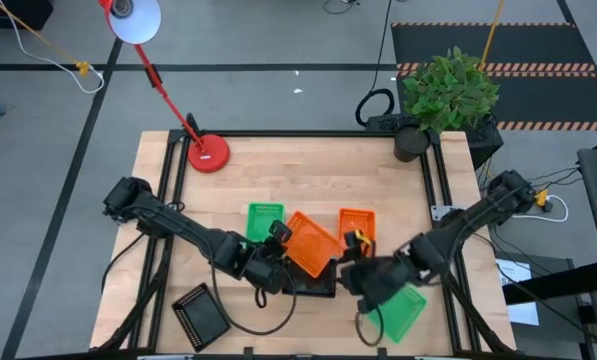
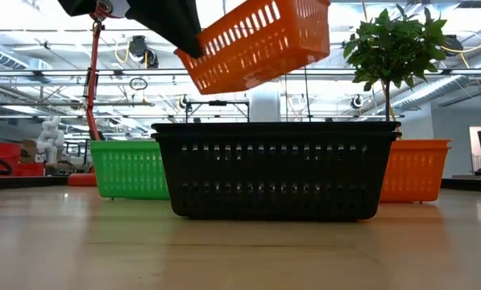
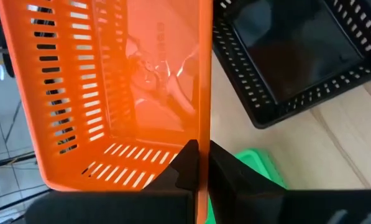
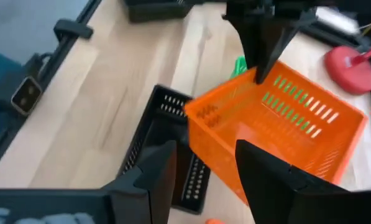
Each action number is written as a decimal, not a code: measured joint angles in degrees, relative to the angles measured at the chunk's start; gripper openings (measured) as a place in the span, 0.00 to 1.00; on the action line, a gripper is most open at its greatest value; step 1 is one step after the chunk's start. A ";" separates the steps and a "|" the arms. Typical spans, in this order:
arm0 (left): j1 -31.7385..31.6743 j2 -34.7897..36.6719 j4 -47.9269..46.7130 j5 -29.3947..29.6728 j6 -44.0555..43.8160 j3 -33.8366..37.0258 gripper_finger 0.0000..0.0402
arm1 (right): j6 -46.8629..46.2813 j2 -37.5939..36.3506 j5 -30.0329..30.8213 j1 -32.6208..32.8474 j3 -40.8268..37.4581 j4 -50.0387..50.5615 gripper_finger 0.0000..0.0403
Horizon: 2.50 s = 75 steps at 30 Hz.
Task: Stack baskets by color
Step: Stack the left orange bin on top of the right orange bin
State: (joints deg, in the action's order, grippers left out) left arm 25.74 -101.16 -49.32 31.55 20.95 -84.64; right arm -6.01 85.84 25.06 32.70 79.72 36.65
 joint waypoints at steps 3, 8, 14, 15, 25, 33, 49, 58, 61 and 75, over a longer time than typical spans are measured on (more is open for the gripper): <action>0.67 -0.04 -0.06 0.02 -0.02 0.00 0.03 | 3.14 -0.04 -4.47 -2.81 0.64 2.00 0.40; 1.06 -0.02 -0.09 0.10 -0.03 0.00 0.04 | 10.06 0.14 -8.42 -5.70 0.62 2.23 0.40; 0.89 -0.02 -0.11 3.58 1.86 0.00 0.04 | 15.30 1.28 -10.33 -7.40 0.56 2.57 0.40; 0.84 -0.02 -0.13 3.99 2.30 0.01 0.03 | 15.56 1.37 -10.36 -7.56 0.53 2.96 0.39; -0.16 -0.02 0.34 4.52 4.91 0.02 0.09 | 17.45 2.08 -10.25 -9.03 0.53 5.49 0.18; -0.19 -0.02 3.42 4.47 9.40 0.07 0.02 | 19.58 2.05 -10.58 -9.04 0.29 6.60 0.07; -0.33 0.02 4.94 4.47 9.11 0.09 0.03 | 19.78 2.08 -10.22 -9.43 -4.26 3.82 0.11; -0.79 0.02 4.51 3.40 9.18 0.07 0.03 | 24.85 2.08 -3.11 -6.48 -4.26 3.68 0.18; -1.44 0.02 4.46 0.82 9.22 0.04 0.02 | 26.38 2.08 -0.97 -5.52 -4.26 3.36 0.26; -2.03 0.02 4.62 -1.09 9.10 0.04 0.05 | 29.19 2.08 -4.32 -5.60 -4.26 3.84 0.25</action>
State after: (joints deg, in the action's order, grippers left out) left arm 23.72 -101.14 -44.71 30.46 30.05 -84.60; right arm 23.18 87.92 20.74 27.09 75.46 40.49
